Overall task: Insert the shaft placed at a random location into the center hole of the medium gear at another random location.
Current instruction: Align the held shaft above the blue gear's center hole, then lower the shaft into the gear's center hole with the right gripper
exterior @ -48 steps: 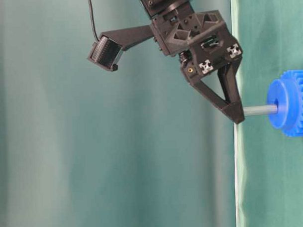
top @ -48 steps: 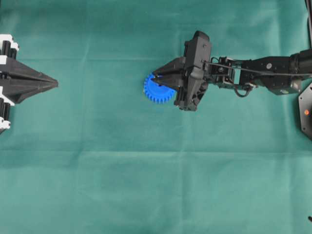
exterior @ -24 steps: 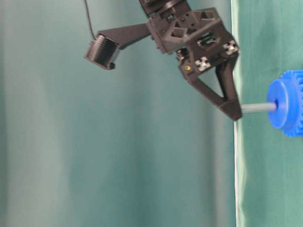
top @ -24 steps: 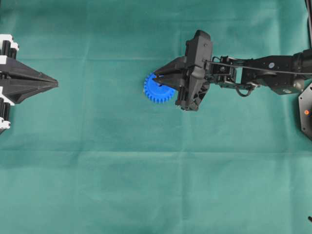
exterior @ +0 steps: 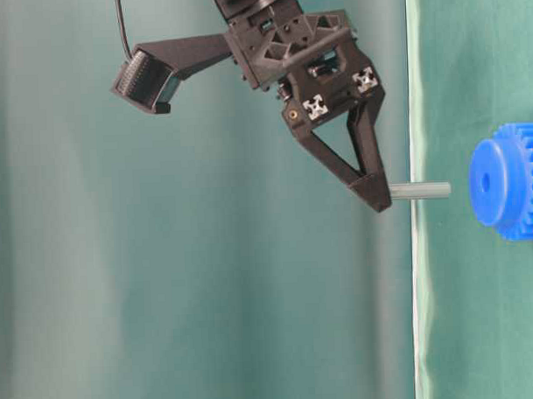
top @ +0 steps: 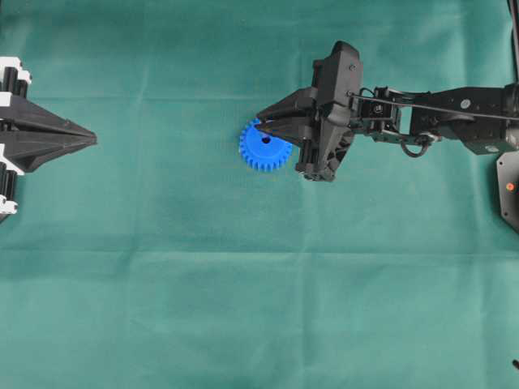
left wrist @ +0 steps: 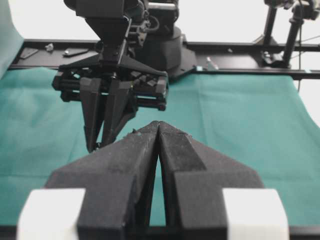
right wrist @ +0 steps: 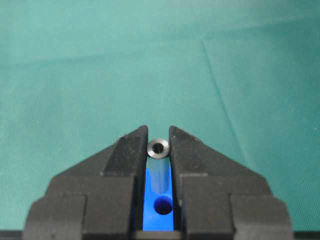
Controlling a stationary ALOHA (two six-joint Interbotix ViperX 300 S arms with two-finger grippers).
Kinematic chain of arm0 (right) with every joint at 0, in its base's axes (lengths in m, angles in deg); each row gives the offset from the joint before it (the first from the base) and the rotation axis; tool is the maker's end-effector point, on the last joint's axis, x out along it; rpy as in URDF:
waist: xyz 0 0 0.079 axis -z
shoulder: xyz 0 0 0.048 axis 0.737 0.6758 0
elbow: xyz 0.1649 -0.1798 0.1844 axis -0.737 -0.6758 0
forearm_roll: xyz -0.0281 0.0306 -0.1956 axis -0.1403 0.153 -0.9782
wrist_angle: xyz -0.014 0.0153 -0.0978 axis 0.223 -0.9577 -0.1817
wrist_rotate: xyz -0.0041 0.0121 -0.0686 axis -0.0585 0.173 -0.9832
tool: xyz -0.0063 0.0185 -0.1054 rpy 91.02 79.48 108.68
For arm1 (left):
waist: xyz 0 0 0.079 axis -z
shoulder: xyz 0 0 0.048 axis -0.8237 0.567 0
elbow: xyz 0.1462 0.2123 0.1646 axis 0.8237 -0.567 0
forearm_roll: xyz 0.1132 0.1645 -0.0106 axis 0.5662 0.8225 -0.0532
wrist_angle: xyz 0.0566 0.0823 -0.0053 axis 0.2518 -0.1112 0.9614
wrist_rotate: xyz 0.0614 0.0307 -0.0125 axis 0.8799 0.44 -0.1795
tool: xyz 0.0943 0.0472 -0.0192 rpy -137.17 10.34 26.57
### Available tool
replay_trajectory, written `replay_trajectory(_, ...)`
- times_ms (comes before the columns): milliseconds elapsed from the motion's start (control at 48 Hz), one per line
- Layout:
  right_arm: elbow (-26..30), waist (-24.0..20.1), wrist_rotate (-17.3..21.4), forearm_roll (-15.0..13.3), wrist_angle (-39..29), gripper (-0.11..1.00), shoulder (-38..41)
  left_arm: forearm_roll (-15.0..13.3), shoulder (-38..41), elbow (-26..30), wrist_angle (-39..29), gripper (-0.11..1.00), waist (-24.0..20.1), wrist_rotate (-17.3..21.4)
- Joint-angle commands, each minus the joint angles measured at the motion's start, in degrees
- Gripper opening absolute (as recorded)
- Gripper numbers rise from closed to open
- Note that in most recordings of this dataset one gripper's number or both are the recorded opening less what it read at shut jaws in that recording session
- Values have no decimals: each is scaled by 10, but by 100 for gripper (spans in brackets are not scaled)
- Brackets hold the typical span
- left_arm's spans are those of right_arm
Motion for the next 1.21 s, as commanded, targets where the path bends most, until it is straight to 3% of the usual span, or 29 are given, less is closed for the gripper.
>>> replay_trajectory(0, 6, 0, -11, -2, 0, 13, -8, 1, 4, 7, 4, 0, 0, -1)
replay_trajectory(1186, 5, 0, -4, 3, 40, 13, 98, 2, 4, 7, 3, 0, 1, -2)
